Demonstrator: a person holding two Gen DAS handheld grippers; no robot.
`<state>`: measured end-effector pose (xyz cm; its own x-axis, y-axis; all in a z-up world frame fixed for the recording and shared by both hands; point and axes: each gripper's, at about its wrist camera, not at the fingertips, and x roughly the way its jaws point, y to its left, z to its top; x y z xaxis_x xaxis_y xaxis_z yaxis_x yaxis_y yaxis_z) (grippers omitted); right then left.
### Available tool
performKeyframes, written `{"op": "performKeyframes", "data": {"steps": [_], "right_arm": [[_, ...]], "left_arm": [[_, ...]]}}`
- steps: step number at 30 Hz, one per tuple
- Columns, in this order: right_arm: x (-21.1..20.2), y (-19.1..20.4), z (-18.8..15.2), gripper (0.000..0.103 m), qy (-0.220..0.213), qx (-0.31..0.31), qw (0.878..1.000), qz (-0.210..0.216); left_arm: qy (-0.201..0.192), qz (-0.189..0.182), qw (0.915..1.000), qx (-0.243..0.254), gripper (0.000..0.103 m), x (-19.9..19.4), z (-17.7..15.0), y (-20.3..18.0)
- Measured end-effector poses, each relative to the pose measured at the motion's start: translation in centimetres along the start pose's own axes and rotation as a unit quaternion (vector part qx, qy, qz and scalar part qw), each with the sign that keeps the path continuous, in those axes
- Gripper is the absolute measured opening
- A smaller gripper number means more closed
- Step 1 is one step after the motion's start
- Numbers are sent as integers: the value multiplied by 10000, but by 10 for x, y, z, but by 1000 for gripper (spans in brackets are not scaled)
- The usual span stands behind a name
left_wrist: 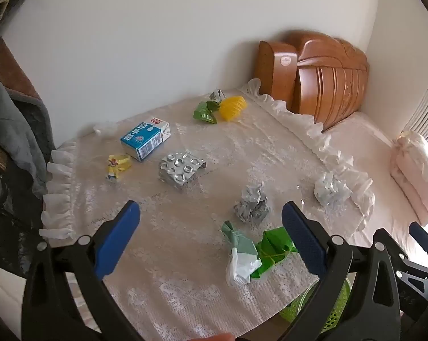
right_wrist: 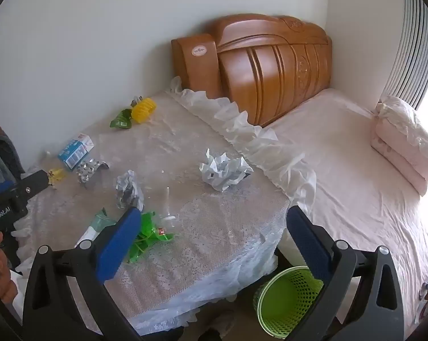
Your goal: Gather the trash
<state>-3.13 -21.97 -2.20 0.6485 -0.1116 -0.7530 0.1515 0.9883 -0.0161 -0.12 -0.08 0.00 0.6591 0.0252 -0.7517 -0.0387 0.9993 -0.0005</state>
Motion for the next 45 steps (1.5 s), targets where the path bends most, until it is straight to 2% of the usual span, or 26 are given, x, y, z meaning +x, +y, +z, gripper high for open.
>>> {"op": "performKeyframes", "data": {"steps": [1, 2, 5, 6, 9, 10, 45], "right_arm": [[0, -1, 0, 101, 10, 7, 10000, -3], [1, -1, 0, 101, 22, 16, 10000, -8], [1, -3, 1, 101, 53, 43, 10000, -9], [1, -3, 1, 101, 59, 43, 10000, -5], [-2, 6, 3, 101, 64, 11, 10000, -40], [1, -1, 1, 101, 13, -16, 10000, 92], [11, -1, 9, 101, 184, 38, 9997, 174]], "left_arm": [[-22, 35, 10000, -1, 95, -1, -1, 0], [-81, 165, 9996, 199, 95, -5, -5, -16], [-12, 69, 9999, 130, 95, -8, -9, -26], [117, -39, 9999, 53, 95, -2, -5, -21], [120, -198, 9997, -55, 95, -1, -7, -14], [154, -218, 9996, -102, 95, 0, -4, -13], [264, -166, 9995, -60, 95, 14, 1, -12]]}}
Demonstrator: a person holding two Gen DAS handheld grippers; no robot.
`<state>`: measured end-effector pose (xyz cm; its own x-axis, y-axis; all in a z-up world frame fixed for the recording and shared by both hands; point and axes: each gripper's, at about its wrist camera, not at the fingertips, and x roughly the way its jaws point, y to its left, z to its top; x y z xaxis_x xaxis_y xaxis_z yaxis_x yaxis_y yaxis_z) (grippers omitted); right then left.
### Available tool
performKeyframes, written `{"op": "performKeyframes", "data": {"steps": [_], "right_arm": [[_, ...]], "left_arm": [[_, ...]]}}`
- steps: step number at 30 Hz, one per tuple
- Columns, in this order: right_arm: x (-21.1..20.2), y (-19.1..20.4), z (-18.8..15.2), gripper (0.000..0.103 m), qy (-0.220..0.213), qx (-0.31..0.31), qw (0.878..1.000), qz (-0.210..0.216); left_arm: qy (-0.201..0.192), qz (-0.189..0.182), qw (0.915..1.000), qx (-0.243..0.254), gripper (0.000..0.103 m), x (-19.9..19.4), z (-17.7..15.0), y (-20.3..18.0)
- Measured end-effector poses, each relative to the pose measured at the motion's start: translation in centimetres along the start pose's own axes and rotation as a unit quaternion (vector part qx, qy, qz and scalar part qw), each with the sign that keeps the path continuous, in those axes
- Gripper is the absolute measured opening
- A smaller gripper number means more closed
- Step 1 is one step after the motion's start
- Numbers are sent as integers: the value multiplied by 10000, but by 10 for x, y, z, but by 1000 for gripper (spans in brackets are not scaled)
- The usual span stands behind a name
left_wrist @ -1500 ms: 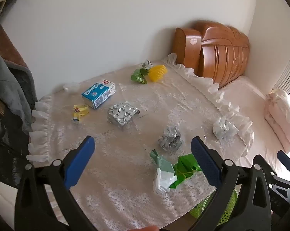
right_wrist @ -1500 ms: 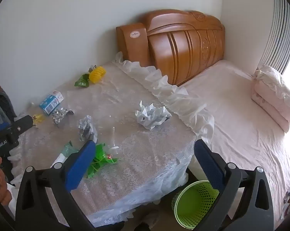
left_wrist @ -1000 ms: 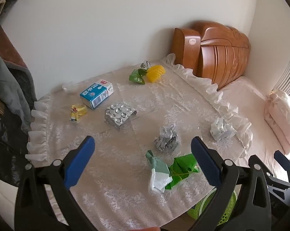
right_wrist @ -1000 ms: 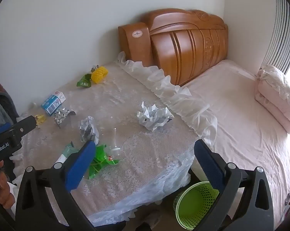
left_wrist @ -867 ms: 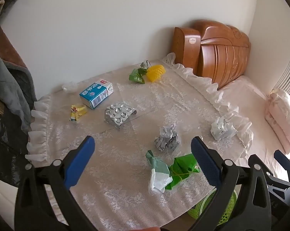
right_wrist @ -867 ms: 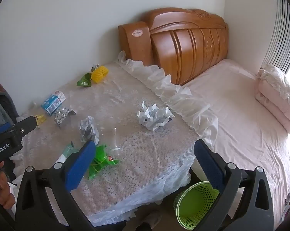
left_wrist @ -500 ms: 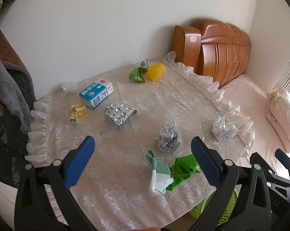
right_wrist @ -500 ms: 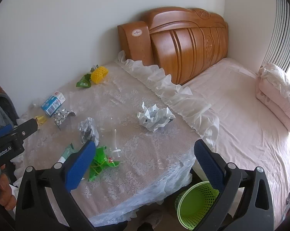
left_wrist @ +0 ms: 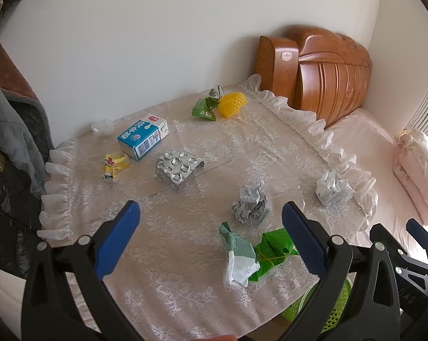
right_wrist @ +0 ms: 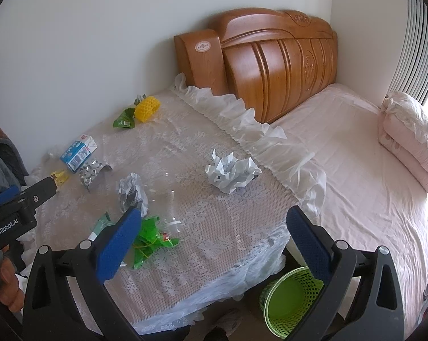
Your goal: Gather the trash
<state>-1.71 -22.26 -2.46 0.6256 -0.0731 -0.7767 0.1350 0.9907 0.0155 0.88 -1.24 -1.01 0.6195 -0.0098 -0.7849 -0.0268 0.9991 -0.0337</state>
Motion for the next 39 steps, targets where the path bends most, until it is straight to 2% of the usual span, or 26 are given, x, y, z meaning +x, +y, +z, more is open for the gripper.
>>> {"op": "performKeyframes", "data": {"steps": [39], "right_arm": [[-1, 0, -1, 101, 22, -1, 10000, -6]], "left_arm": [[7, 8, 10000, -5, 95, -1, -6, 1]]}}
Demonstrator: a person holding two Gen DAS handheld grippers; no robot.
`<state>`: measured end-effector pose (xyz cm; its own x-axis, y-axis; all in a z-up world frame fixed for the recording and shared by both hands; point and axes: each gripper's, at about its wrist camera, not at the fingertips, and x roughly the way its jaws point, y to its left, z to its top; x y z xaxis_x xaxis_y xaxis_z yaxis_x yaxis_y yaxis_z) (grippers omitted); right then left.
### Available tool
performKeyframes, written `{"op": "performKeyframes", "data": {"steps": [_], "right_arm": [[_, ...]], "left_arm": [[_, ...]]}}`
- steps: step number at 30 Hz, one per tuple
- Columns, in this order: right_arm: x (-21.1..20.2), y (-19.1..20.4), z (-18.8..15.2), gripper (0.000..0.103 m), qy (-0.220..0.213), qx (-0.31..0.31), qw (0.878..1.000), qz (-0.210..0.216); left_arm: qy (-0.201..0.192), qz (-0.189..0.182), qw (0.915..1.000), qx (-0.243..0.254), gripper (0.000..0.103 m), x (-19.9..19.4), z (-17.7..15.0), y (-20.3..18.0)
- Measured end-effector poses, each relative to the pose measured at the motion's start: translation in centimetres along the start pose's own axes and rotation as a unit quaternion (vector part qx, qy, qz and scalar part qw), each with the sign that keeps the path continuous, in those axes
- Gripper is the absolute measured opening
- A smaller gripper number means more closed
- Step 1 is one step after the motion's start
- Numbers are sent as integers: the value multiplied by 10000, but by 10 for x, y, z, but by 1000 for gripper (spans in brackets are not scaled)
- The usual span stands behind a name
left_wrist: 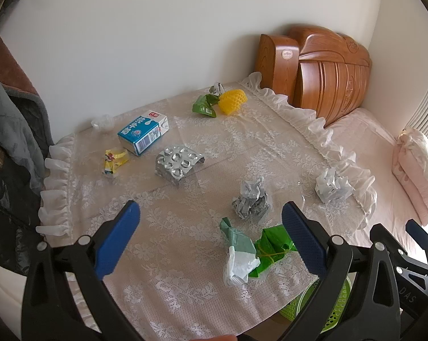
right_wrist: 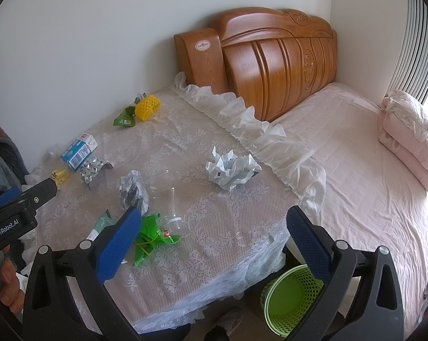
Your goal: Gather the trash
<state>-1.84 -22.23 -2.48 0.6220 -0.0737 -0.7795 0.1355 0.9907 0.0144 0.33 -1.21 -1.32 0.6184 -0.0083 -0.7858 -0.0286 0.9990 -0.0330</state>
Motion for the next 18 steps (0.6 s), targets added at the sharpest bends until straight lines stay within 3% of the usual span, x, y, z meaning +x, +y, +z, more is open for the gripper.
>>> {"op": "performKeyframes", "data": {"steps": [11, 18], "right_arm": [[1, -1, -4, 101, 22, 38, 10000, 27], [10, -14, -13, 101, 173, 127, 9998, -38]], "left_arm": [[13, -6, 10000, 1, 95, 0, -2, 1], [51, -258, 9997, -17, 95, 4, -12, 10]]}}
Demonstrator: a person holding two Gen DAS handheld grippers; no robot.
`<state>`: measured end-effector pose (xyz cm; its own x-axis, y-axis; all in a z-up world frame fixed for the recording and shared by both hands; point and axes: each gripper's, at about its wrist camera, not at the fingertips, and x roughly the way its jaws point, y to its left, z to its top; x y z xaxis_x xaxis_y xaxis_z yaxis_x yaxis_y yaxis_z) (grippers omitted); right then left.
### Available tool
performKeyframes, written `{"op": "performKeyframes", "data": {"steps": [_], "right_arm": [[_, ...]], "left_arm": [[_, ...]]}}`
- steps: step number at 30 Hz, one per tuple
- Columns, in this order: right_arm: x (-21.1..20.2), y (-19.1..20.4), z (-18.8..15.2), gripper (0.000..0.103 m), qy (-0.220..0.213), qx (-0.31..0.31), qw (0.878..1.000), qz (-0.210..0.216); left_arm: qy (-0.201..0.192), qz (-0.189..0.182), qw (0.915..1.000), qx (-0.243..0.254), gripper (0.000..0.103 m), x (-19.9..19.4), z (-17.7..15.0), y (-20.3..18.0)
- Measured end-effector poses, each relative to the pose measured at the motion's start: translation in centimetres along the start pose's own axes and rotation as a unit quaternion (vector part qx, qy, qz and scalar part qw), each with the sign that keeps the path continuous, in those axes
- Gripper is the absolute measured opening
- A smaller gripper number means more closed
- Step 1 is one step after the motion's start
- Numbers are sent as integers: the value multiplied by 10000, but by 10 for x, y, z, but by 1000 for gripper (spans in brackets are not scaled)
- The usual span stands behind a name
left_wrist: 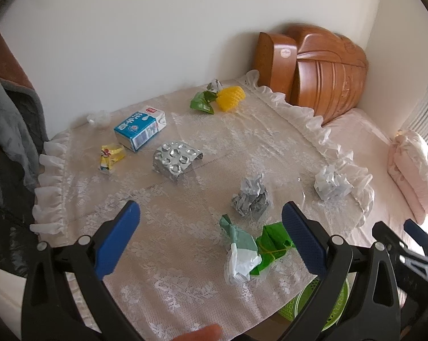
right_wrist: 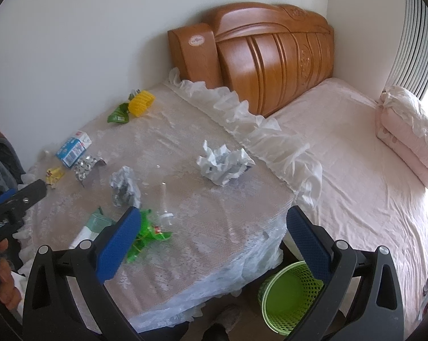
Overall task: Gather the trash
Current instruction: 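Grasp the green-white plastic bag with the left tool while the right grasps crumpled white paper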
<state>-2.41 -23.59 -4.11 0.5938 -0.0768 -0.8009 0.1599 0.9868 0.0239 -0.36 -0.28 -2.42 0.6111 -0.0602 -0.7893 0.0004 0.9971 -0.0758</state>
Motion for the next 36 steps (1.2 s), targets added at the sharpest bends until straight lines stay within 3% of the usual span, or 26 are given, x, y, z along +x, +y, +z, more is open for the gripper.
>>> {"op": "performKeyframes", "data": {"steps": [8, 11, 15, 16, 19, 21, 23, 29, 36], "right_arm": [[28, -37, -17, 101, 416, 312, 9984, 226], [36, -49, -24, 101, 552, 384, 9974, 263], [43, -62, -33, 101, 678, 473, 9963, 250], [45, -65, -35, 101, 711, 526, 9957, 263], [45, -71, -38, 101, 737, 646, 9947, 315], [46, -72, -38, 101, 727, 695, 9944, 339], [47, -71, -36, 101, 718, 730, 9941, 364], [63, -59, -11, 101, 591, 814, 9936, 519], [131, -42, 42, 101, 627, 1152, 9911, 226]], "left_arm": [[508, -608, 9966, 220, 95, 30, -34, 5], [787, -541, 9938, 564, 95, 54, -50, -6], [1038, -458, 9919, 570, 95, 79, -58, -13], [1075, -438, 9916, 563, 93, 85, -59, -15], [1204, -506, 9904, 444, 75, 97, -59, -16], [1319, -598, 9890, 298, 56, 103, -60, -14], [1439, -722, 9868, 158, 45, 108, -60, -10], [1347, -959, 9862, -125, 42, 108, -56, 2], [1084, -1117, 9878, -26, 42, 87, -42, 22]]}}
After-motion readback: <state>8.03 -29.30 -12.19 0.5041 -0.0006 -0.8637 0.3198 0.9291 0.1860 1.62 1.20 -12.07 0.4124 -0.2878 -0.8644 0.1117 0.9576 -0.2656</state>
